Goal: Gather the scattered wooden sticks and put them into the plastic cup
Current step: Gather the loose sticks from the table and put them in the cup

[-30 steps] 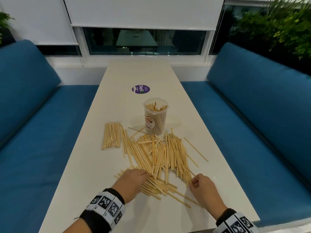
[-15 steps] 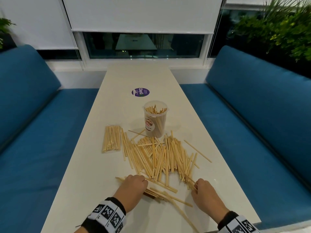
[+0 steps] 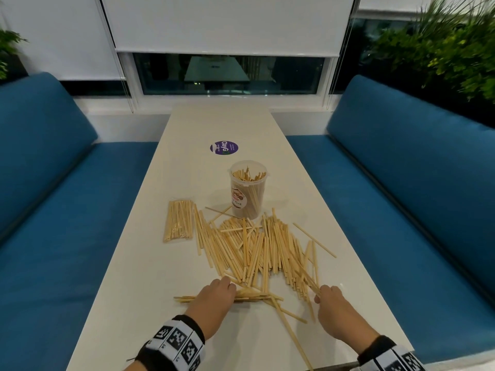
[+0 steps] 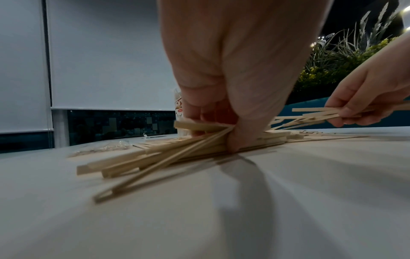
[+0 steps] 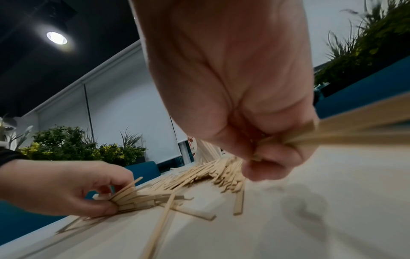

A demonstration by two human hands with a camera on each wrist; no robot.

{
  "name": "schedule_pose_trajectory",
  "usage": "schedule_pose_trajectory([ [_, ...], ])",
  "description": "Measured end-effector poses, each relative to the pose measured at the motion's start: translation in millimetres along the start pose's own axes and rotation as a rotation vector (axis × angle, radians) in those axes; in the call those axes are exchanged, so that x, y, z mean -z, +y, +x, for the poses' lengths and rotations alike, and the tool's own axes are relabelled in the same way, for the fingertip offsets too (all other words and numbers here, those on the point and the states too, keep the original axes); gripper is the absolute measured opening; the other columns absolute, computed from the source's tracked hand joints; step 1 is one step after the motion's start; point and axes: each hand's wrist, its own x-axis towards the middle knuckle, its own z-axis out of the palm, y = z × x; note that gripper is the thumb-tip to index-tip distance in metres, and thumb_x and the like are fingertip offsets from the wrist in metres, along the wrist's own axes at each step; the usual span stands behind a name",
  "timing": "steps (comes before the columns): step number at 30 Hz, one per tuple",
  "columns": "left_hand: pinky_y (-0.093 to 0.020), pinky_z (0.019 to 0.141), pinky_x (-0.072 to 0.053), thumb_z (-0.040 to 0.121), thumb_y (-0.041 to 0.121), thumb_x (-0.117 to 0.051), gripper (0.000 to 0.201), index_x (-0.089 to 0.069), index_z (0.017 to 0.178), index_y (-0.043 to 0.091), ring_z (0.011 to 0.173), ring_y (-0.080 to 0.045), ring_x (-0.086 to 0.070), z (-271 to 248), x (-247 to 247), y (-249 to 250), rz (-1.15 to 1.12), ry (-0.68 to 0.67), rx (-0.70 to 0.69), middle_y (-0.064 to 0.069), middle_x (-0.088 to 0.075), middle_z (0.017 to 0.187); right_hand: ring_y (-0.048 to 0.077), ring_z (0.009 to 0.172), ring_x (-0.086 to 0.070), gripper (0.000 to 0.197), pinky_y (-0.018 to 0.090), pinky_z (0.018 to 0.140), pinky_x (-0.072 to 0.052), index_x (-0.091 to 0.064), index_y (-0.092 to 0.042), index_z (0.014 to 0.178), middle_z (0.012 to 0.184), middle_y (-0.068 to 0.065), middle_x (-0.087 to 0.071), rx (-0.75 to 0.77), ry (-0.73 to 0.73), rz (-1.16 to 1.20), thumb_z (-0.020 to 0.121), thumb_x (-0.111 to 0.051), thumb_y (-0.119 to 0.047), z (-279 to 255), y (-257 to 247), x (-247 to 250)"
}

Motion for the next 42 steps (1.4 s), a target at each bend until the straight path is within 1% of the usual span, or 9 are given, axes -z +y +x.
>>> schedule_pose_trajectory([
  [3,-0.017,0.033,-0.033,0.011,-0.002,-0.074,0.051,-0.059,0.054,0.021,0.04,-0.009,-0.047,0.2,-8.3,2.1,0.019,0.061,-0.005,0.004,-0.053,0.055,0.013,0.082,-0.047,0.023,0.013,0.057,-0.034,-0.042,-0.012,0.113,0.108,0.004,-0.049,-0.015,-0.016,0.03,0.097,-0.028,-0.005,-6.1,2.4,2.8],
  [7,-0.02,0.033,-0.034,0.024,-0.003,-0.05,0.039,-0.06,0.054,0.019,0.041,-0.011,-0.048,0.2,-13.3,0.2,0.031,0.147,0.026,0.002,-0.054,0.056,0.005,0.064,-0.046,0.016,0.016,0.048,-0.032,-0.033,-0.021,0.087,0.079,-0.007,-0.045,-0.035,-0.003,0.07,0.101,-0.027,-0.016,-20.0,4.2,1.1],
  [11,-0.021,0.034,-0.037,0.024,-0.003,-0.048,0.041,-0.061,0.058,0.016,0.043,-0.012,-0.05,1.0,-17.1,-1.3,0.016,0.171,0.041,0.001,-0.056,0.059,0.004,0.063,-0.047,0.023,0.018,0.052,-0.034,-0.034,-0.02,0.092,0.076,-0.009,-0.048,0.026,0.015,0.127,0.099,-0.03,-0.041,-33.8,5.8,1.2],
  [19,-0.017,0.032,-0.031,0.013,0.01,-0.085,0.08,-0.036,0.076,0.02,0.038,-0.008,-0.046,7.3,-20.8,-9.6,-0.143,0.058,0.03,0.004,-0.053,0.059,0.001,0.073,-0.045,0.025,0.014,0.061,-0.036,-0.048,-0.029,0.089,0.081,-0.016,-0.046,0.145,-0.093,0.177,0.081,-0.063,-0.046,-24.0,-8.1,-13.7],
  [27,-0.012,0.036,-0.016,0.02,0.021,-0.087,0.078,-0.04,0.082,0.026,0.033,-0.005,-0.029,7.3,-17.2,-21.7,-0.109,-0.078,0.018,0.009,-0.051,0.063,0.015,0.081,-0.05,0.021,0.019,0.064,-0.037,-0.036,-0.027,0.076,0.09,-0.002,-0.052,0.141,-0.136,0.098,0.095,-0.042,-0.033,-7.6,-14.6,-17.5],
  [31,-0.019,0.033,-0.013,0.043,0.014,-0.079,0.05,-0.048,0.08,0.027,0.045,-0.009,-0.011,6.7,-4.6,-34.6,-0.112,0.005,0.049,0.012,-0.044,0.072,0.006,0.069,-0.044,0.025,0.019,0.061,-0.035,-0.032,-0.027,0.075,0.08,-0.007,-0.046,0.162,-0.153,0.105,0.099,-0.037,-0.031,-5.2,-12.8,-6.8],
  [35,-0.011,0.054,-0.039,0.063,0.008,-0.074,0.02,-0.065,0.081,0.007,0.065,-0.01,-0.032,3.2,18.0,-37.9,-0.29,0.017,0.03,-0.014,-0.05,0.088,0.004,0.06,-0.031,0.027,0.021,0.06,-0.03,-0.03,-0.024,0.072,0.072,-0.011,-0.035,0.16,-0.212,0.116,0.098,-0.036,-0.025,-6.4,-11.9,12.1],
  [37,-0.022,0.072,-0.041,0.094,0.013,-0.042,0.019,-0.047,0.112,0.008,0.072,-0.01,-0.039,4.8,25.5,-43.4,-0.483,-0.049,0.05,-0.005,-0.046,0.095,0.006,0.061,-0.028,0.026,0.02,0.061,-0.029,-0.029,-0.022,0.072,0.071,-0.011,-0.032,0.161,-0.243,0.103,0.097,-0.035,-0.025,-7.6,-12.3,23.0],
  [42,-0.025,0.067,-0.033,0.101,0.028,-0.025,0.021,-0.041,0.1,0.014,0.07,-0.012,-0.039,9.7,37.6,-48.3,-0.943,-0.18,0.227,0.003,-0.044,0.08,0.005,0.08,-0.045,0.012,0.013,0.067,-0.034,-0.04,-0.023,0.092,0.086,-0.012,-0.048,0.099,-0.324,0.3,0.1,-0.034,-0.028,-6.3,-20.0,48.1],
])
